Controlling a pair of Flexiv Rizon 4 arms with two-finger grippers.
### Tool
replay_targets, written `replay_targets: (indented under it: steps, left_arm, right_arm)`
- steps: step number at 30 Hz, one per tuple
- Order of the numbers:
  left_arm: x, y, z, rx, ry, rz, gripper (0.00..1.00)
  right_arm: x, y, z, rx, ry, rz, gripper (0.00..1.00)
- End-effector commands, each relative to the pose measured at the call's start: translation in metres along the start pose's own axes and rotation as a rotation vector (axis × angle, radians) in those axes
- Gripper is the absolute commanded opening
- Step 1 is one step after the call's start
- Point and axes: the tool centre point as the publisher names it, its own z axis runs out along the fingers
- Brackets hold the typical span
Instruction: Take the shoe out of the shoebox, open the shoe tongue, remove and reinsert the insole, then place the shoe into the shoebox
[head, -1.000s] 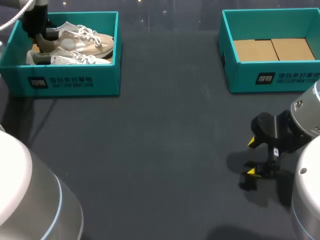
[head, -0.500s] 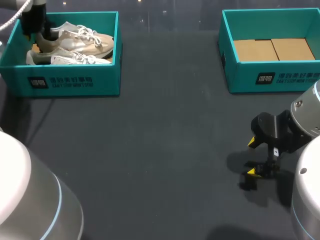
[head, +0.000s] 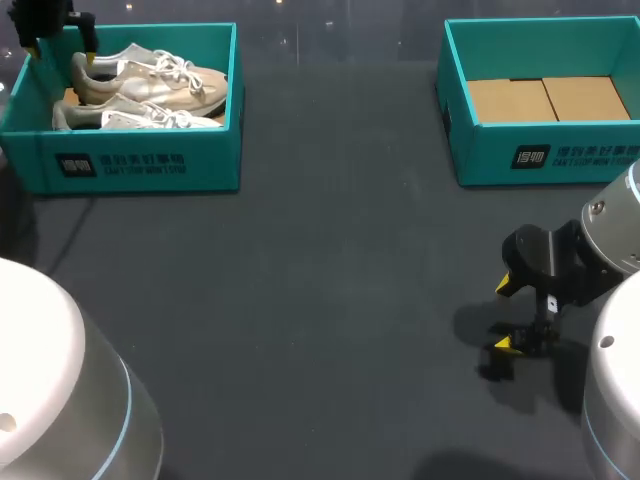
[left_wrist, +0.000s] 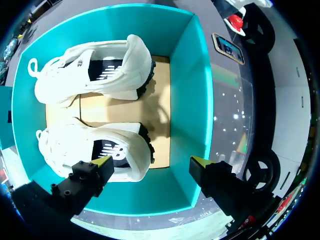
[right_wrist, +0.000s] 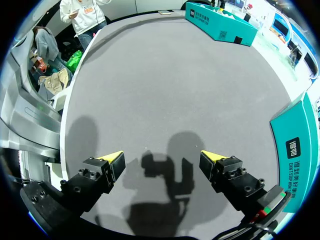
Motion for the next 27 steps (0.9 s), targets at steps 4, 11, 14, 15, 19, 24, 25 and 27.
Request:
replay_targets:
  steps: [4, 11, 14, 15, 19, 24, 25, 27]
  left_arm:
    - [-0.003, -0.032, -0.048, -0.023, -0.011, 0.02, 1.0]
    - [-0.004, -0.058, -0.072, -0.003, 0.009, 0.032, 1.0]
    - [-0.001, -0.072, -0.083, 0.004, 0.008, 0.017, 1.0]
    - [0.0, -0.076, -0.087, 0.023, -0.003, 0.017, 1.0]
    - [0.004, -0.093, -0.098, 0.042, -0.008, -0.003, 1.0]
    - [0.004, -0.097, -0.102, 0.053, -0.011, 0.022, 1.0]
    - [0.004, -0.097, -0.102, 0.053, -0.011, 0.022, 1.0]
    - [0.004, -0.097, -0.102, 0.053, -0.011, 0.022, 1.0]
  right_arm:
    - [0.002, 0.0, -0.001, 0.001, -0.003, 0.0, 1.0]
    - [0.002, 0.0, -0.001, 0.001, -0.003, 0.0, 1.0]
    - [0.002, 0.0, -0.001, 0.001, -0.003, 0.0, 1.0]
    - [0.002, 0.0, -0.001, 0.001, -0.003, 0.0, 1.0]
    - [0.002, 0.0, -0.001, 0.001, -0.003, 0.0, 1.0]
    - [0.002, 0.0, -0.001, 0.001, -0.003, 0.0, 1.0]
    - [0.002, 0.0, -0.001, 0.001, -0.003, 0.0, 1.0]
    - [0.002, 0.0, -0.001, 0.001, -0.003, 0.0, 1.0]
